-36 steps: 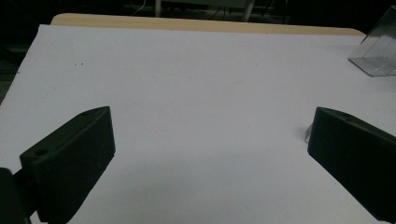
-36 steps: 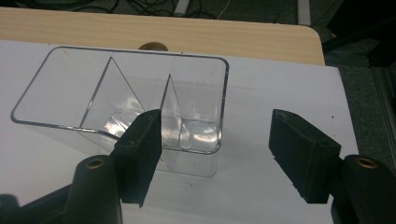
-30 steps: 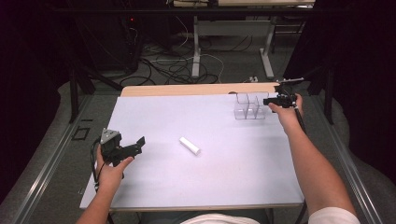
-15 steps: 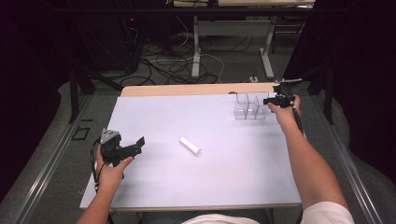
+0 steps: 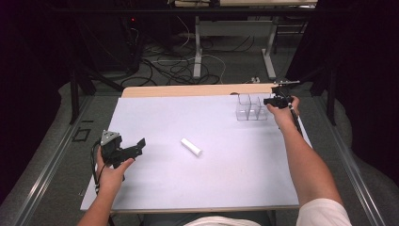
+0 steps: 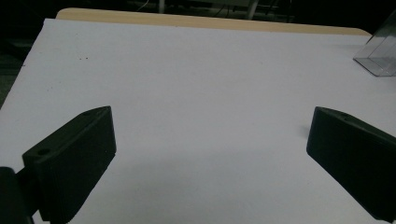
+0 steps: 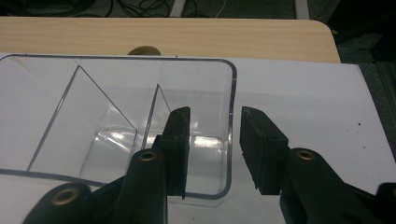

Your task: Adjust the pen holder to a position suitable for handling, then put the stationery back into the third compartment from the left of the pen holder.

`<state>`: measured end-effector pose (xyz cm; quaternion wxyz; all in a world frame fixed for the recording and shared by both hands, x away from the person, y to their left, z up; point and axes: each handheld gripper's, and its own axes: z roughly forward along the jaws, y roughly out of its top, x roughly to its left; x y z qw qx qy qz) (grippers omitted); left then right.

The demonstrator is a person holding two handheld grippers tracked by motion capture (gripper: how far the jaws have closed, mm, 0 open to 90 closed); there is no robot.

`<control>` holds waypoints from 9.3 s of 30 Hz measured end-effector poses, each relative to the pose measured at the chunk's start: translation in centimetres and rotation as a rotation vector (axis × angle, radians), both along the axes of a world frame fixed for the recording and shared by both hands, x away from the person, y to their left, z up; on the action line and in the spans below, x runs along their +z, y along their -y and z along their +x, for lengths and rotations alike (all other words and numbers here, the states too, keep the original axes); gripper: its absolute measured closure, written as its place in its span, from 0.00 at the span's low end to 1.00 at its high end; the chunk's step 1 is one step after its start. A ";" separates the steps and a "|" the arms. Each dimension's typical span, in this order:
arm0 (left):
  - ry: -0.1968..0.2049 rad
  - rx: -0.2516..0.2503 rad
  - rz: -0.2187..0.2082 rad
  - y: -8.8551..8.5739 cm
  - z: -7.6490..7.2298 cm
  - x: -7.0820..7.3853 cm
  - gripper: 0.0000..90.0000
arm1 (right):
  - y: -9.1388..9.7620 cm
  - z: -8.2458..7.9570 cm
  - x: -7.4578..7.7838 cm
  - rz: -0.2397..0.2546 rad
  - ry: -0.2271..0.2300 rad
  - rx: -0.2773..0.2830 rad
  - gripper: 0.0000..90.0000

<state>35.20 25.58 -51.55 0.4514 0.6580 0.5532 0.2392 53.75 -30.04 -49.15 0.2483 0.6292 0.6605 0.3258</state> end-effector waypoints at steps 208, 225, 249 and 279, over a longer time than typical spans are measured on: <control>-0.010 -0.015 0.020 0.2 -0.2 0.0 0.04 | -18.2 -14.5 -1.1 0.073 0.201 0.707 0.33; -0.022 -0.019 0.036 0.2 0.0 -0.3 0.04 | -20.5 -14.2 -4.6 0.051 0.088 0.739 0.40; -0.027 -0.018 0.043 0.3 -0.1 -0.4 0.04 | -23.4 -13.3 -7.4 -0.016 0.001 0.768 0.59; -0.026 -0.024 0.044 0.4 -0.1 -0.4 0.04 | -23.4 -13.4 -7.1 0.016 -0.022 0.735 0.74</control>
